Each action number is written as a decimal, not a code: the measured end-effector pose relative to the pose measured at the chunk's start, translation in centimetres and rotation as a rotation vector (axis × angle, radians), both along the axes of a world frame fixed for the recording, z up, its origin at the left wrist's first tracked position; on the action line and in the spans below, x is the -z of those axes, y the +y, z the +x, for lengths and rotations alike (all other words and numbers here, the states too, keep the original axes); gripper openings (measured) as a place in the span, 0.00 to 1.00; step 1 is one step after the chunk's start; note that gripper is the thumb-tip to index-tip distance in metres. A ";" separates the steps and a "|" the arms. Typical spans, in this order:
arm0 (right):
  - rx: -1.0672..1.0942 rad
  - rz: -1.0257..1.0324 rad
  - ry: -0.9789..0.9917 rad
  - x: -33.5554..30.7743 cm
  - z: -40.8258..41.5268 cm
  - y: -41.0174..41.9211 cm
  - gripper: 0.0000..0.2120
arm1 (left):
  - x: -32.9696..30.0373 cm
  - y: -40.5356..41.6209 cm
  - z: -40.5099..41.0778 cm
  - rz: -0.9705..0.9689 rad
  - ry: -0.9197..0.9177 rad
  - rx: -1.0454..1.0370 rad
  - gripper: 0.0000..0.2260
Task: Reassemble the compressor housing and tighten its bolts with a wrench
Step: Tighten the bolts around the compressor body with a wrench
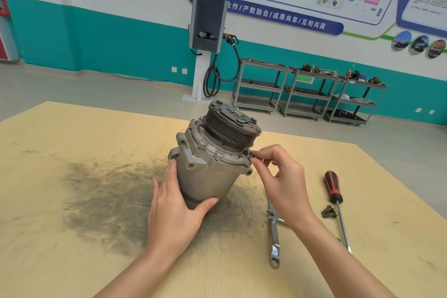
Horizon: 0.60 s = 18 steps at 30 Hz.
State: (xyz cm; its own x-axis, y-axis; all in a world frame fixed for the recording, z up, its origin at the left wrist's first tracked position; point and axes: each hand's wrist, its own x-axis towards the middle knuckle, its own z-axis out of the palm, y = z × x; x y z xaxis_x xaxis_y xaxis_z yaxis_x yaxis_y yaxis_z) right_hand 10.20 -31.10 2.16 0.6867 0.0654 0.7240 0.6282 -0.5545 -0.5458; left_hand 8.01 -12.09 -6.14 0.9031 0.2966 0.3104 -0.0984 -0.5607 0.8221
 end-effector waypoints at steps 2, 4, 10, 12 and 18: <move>0.003 -0.018 0.059 -0.4 -0.1 -0.2 0.02 | 0.1 0.0 0.1 0.002 -0.003 -0.004 0.52; 0.003 0.007 0.139 -0.9 -0.1 -0.5 0.02 | 0.1 0.0 0.1 0.005 -0.006 -0.002 0.52; -0.036 0.083 0.355 -1.9 0.4 -0.9 0.03 | 0.1 0.0 0.1 0.005 -0.007 -0.004 0.52; -0.053 0.102 0.392 -2.0 0.5 -0.9 0.04 | 0.0 0.0 0.1 0.005 -0.008 -0.005 0.52; -0.130 0.193 0.472 -2.1 0.6 -0.9 0.04 | -0.2 -0.1 -0.1 0.000 0.011 0.011 0.53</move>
